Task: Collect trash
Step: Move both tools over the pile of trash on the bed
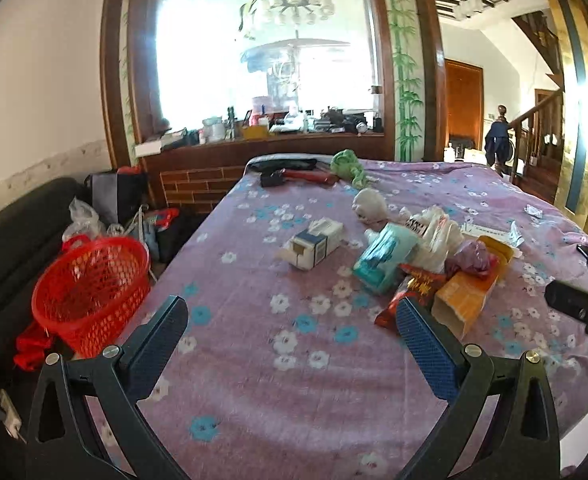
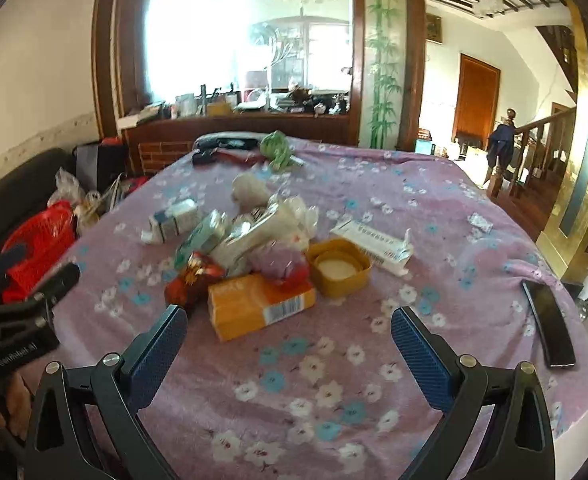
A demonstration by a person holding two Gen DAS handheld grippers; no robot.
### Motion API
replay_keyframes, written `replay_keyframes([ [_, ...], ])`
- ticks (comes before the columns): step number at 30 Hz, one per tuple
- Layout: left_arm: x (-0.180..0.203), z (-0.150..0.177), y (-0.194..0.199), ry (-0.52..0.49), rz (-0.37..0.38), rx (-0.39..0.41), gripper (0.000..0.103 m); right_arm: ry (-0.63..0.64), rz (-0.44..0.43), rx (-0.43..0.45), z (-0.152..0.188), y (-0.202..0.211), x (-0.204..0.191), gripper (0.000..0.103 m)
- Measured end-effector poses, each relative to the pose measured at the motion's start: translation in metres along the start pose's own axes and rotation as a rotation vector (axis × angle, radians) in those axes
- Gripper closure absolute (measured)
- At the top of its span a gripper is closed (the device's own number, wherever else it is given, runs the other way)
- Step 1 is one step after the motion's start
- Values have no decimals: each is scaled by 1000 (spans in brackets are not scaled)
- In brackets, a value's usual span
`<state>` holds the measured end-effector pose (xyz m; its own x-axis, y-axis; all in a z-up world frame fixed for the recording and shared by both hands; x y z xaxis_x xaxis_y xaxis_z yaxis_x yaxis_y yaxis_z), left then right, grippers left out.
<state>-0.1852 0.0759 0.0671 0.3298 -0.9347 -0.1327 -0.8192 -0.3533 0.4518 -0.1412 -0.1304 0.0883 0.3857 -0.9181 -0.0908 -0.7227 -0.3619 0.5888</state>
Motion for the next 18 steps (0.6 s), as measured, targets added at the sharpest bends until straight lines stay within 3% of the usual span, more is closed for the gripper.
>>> replay_keyframes([
  [2,-4,6,-2,12,2,-17,0,-11,2,-4,8,-3,-1,1],
  [5,-6,15,-5,5,-12,-34,0,-22,20,-11,12,-7,1,11],
  [18,1,16,-4,-25,-3,-54,0,-27,85,-8,16,-8,12,11],
])
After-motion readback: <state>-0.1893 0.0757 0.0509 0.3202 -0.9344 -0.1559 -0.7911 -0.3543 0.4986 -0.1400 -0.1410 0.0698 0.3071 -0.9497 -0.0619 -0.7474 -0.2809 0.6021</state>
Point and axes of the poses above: each gripper's, at about its wrist camera, not at the fingertips, and y roughly against the way its jaws point, x to its right, z to its underside, the point moved 1 cm from there along -y, roughly the way its jaws point, and after that the axes turned 9 degrees about -z, right-handed, at the moved point
